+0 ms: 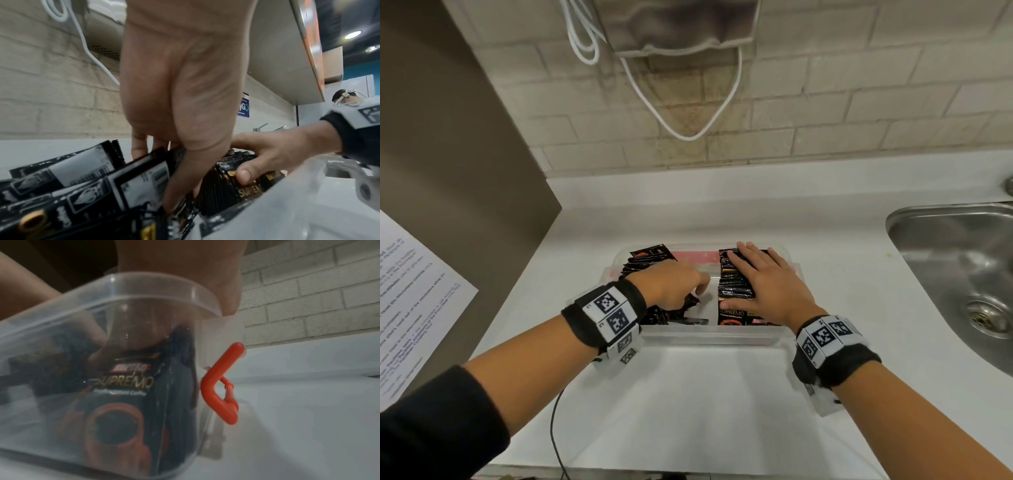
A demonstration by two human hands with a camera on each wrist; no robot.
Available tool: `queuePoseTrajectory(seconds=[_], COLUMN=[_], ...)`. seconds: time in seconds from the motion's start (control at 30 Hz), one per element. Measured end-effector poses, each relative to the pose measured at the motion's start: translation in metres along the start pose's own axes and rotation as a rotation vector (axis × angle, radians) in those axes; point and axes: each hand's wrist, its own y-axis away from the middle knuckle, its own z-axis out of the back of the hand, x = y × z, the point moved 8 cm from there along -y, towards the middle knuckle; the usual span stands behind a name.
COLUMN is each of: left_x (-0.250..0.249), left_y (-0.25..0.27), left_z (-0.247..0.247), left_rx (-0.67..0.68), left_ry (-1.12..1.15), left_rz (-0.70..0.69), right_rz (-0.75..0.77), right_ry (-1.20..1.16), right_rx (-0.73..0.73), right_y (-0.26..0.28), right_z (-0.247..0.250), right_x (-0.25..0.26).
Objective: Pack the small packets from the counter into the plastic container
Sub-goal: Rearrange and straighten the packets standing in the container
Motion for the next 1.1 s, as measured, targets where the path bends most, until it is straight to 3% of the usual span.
queuePoseTrajectory(seconds=[0.17, 0.33, 0.6, 0.77, 0.93, 1.1], left_x=[0.014, 0.023, 0.016, 0.006, 0.006, 0.027], left_y=[0.010, 0.030, 0.024, 0.023, 0.034, 0.051], left_z=[0.030, 0.065, 0.051, 0.034, 0.037, 0.062], left_rx=[-0.190, -0.404, -0.429, -0.444, -0.544, -0.687], left_ry=[0.162, 0.544, 0.854, 0.877, 0.863, 1.018], left_rz=[-0.016, -0.104, -0.146, -0.165, -0.165, -0.142], right_rz=[0.003, 0.004, 0.003, 0.035, 0.057, 0.067], right_ry=[-0.018, -0.051, -0.182, -0.257, -0.278, -0.408], right_rx=[-0.011, -0.032, -0.101, -0.145, -0.160, -0.249], right_y=[0.000, 0.000, 0.005, 0.008, 0.008, 0.014], right_z=[0.000, 0.001, 0.007, 0.010, 0.013, 0.024], right_x=[-0.001, -0.001, -0.003, -0.001, -0.002, -0.001])
